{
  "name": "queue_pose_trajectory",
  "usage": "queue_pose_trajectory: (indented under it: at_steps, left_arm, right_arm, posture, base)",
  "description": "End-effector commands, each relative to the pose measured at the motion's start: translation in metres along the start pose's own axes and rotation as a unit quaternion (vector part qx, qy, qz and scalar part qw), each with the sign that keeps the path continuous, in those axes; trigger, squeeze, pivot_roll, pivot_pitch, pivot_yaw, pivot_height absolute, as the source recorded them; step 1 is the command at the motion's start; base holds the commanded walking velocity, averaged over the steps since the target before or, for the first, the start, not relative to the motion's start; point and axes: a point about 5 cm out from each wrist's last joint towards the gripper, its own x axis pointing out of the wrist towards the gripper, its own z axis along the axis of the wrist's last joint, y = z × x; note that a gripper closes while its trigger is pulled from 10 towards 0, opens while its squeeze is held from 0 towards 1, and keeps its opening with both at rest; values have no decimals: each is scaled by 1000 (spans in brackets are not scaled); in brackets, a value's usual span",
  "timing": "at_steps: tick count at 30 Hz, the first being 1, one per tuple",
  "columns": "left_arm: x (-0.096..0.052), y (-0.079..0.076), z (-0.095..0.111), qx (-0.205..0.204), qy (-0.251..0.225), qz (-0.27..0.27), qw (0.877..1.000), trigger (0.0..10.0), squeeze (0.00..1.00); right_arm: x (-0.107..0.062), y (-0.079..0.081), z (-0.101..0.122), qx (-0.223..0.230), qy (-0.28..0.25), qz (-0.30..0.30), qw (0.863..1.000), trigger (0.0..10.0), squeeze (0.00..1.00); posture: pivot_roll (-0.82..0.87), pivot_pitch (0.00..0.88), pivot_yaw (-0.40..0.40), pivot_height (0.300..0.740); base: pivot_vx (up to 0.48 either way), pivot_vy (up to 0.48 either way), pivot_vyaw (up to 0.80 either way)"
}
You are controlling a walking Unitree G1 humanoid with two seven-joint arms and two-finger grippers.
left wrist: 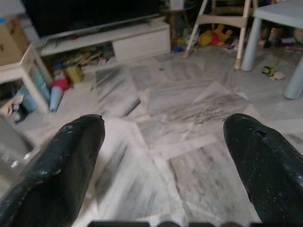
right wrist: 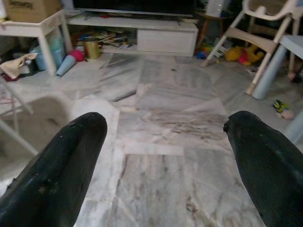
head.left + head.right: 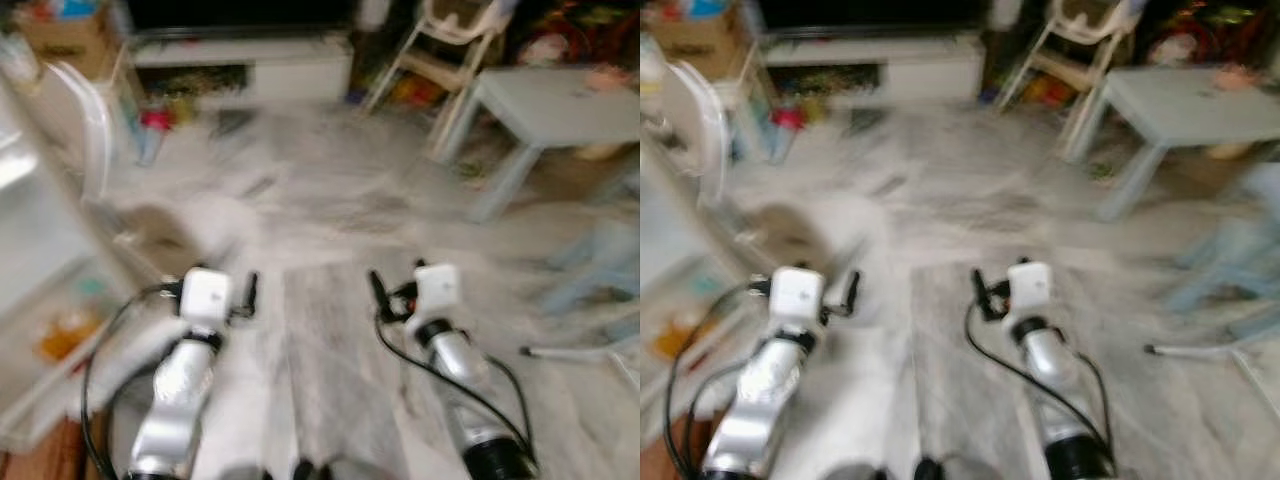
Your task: Restocking fridge
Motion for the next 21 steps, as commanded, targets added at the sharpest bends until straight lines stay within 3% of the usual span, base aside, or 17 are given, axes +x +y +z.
queue_pose_trajectory:
  at_steps: [1, 12, 16, 21]
  left_arm:
    - [-1, 0, 0, 3, -1, -4, 1000, 10000, 0]
    - [-1, 4, 6, 17, 11, 2, 1000, 10000, 0]
    - [-4, 3, 9, 14, 5, -1, 1000, 10000, 0]
    - [-6, 8, -1, -1, 14, 30, 999, 10000, 0]
  right_arm:
    - [1, -2, 2, -5, -5, -7, 1000, 10000, 0]
    - [5, -7, 14, -17, -28, -31, 999, 10000, 0]
    - [3, -6, 20, -21, -43, -36, 998, 10000, 0]
    - [-4, -9, 19, -3, -53, -53, 997, 10000, 0]
  posture:
    - [86, 0, 7, 740]
    - [98, 70, 16, 740]
    - [90, 77, 15, 740]
    - [78, 76, 21, 740]
  base:
    - [0, -394, -800]
    - [22, -346, -800]
    - [0, 0, -800]
    - [0, 0, -606]
